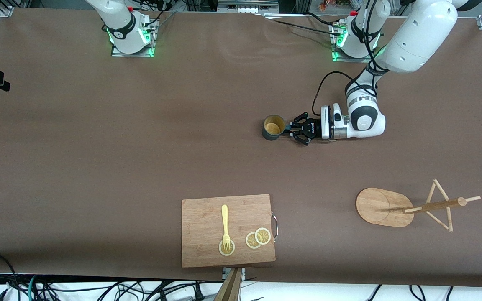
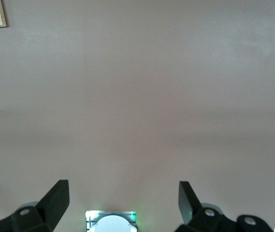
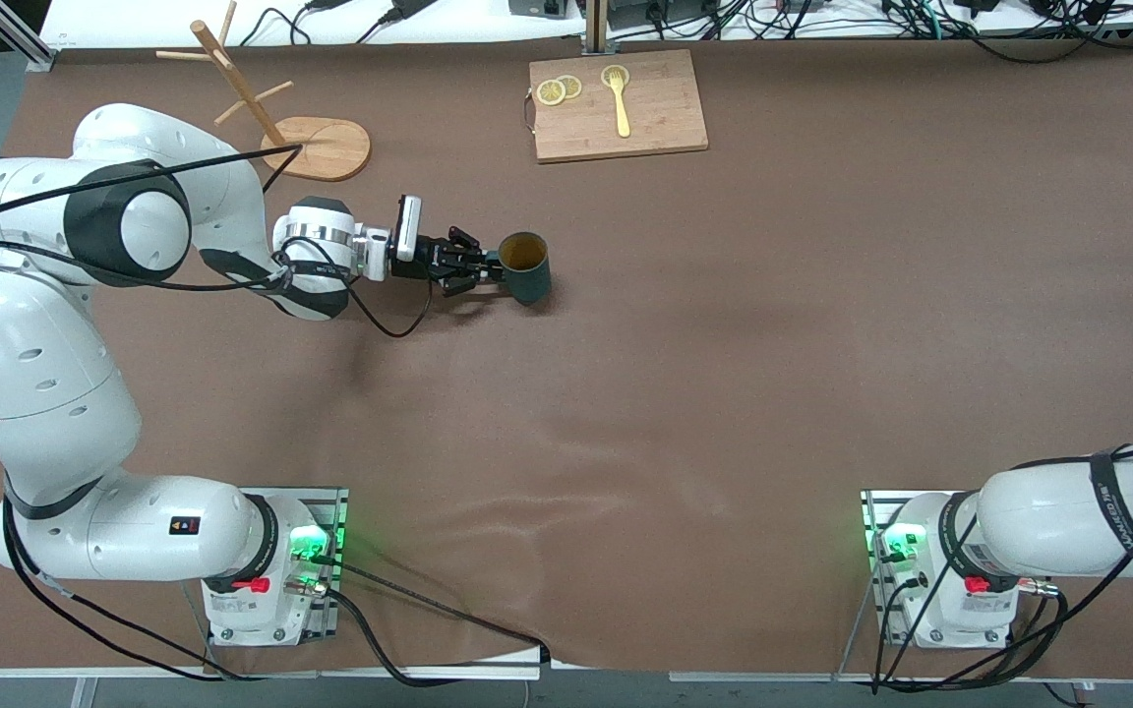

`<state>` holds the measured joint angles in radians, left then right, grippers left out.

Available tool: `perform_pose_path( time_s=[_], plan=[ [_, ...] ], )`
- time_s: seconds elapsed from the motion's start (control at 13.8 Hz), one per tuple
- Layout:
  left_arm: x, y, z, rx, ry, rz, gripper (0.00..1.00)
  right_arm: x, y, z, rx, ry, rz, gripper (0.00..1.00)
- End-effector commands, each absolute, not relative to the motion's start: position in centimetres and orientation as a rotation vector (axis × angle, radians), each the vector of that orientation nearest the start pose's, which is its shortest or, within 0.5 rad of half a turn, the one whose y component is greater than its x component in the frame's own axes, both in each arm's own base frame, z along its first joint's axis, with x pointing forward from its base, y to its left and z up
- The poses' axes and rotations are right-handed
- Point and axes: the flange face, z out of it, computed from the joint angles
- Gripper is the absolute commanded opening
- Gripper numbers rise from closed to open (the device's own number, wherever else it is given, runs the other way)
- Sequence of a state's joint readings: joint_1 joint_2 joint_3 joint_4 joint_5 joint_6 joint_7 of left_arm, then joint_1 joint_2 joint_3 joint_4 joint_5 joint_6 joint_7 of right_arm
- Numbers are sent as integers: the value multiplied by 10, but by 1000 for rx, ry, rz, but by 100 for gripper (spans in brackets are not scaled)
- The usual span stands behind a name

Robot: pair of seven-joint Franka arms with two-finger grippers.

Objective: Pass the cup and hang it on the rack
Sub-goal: 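Withdraw the right gripper while the left gripper reaches the mug, then grasp the teal mug by its body with the left gripper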

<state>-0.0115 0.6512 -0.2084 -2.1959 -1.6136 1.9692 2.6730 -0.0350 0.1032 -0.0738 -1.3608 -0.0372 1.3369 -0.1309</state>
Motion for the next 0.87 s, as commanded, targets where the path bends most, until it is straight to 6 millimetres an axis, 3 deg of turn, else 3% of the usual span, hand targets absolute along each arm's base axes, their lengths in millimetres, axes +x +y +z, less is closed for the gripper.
perform_pose_path(
  time_s=[0.0, 0.22, 0.36, 0.8],
  plan=[
    [469, -180, 124, 1469, -1166, 930, 0, 555, -63, 639, -3152, -58, 203, 100],
    [465, -161, 157, 1521, -1054, 794, 0, 560, -61, 639, -3154, -66, 197, 100],
    [454, -142, 153, 1485, -887, 732, 0, 562, -60, 641, -3152, -66, 189, 100],
    [459, -71, 176, 1415, -462, 482, 0, 561, -64, 641, -3158, -55, 190, 100]
  ],
)
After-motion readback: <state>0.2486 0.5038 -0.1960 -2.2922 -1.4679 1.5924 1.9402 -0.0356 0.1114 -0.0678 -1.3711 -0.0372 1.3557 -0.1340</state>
